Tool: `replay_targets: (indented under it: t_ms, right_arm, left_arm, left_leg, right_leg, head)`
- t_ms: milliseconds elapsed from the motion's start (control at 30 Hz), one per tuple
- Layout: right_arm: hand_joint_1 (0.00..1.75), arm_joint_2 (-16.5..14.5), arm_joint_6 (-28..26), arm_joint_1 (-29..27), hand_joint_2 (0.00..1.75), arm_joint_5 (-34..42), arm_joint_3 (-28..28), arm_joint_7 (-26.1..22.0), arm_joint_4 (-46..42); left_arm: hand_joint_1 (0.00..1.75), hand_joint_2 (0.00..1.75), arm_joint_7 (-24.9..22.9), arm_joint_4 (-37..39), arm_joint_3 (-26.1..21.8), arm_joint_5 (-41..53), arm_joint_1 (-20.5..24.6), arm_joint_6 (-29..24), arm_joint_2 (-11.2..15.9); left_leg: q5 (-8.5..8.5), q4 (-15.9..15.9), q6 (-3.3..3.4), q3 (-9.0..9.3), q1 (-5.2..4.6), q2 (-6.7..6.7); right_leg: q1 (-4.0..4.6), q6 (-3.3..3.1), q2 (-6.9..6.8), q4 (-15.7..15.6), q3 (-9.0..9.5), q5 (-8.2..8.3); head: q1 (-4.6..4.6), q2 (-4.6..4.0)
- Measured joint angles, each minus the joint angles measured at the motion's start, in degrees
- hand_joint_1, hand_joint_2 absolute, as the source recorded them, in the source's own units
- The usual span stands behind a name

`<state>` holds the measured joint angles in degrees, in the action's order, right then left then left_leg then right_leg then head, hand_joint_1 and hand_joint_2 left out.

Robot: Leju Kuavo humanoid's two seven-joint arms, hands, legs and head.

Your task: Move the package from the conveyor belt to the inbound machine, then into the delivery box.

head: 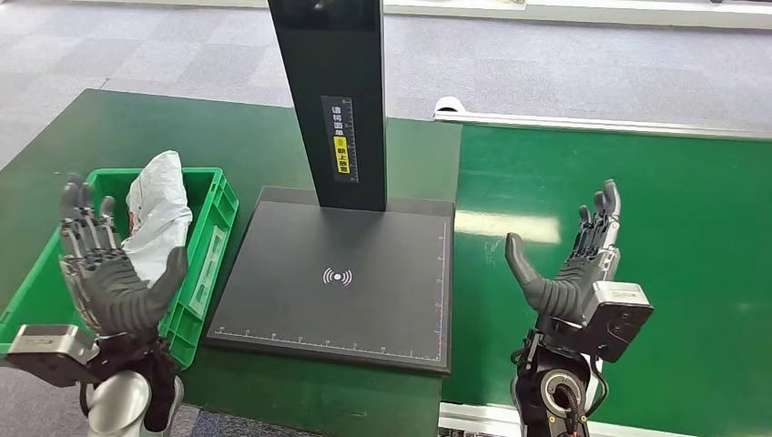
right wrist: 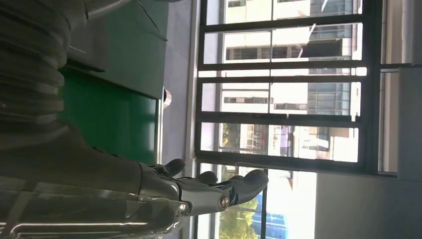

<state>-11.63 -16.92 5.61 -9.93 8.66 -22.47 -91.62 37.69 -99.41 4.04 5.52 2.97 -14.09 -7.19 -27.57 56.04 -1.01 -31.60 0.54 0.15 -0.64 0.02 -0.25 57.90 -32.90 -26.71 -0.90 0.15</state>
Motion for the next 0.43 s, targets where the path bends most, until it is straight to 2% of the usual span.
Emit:
replay_targets:
  t_ms: [200,433]
  right_arm:
    - [0.0,0.0,2.1,-2.0,1.75,-0.8,1.2,-0.2,3.4]
    - [0.0,0.0,2.3,-3.5,1.75,-1.0,1.7,-0.6,5.3]
  left_arm:
    - [0.0,1.75,-2.7,3.2,5.6,-1.8,-2.6,1.9,-2.1]
    - [0.0,1.75,-3.5,6.5,7.4,-3.0,-3.7,2.8,-3.5]
  left_leg:
    - [-0.01,0.0,0.01,-0.01,-0.01,0.02]
    - [-0.02,0.0,0.01,-0.02,0.0,0.02]
  right_leg:
    - [-0.01,0.0,0.0,0.0,0.0,0.0]
    - [-0.01,0.0,0.0,0.0,-0.03,0.0]
  head:
    - [0.01,-0.02]
    - [0.0,0.01]
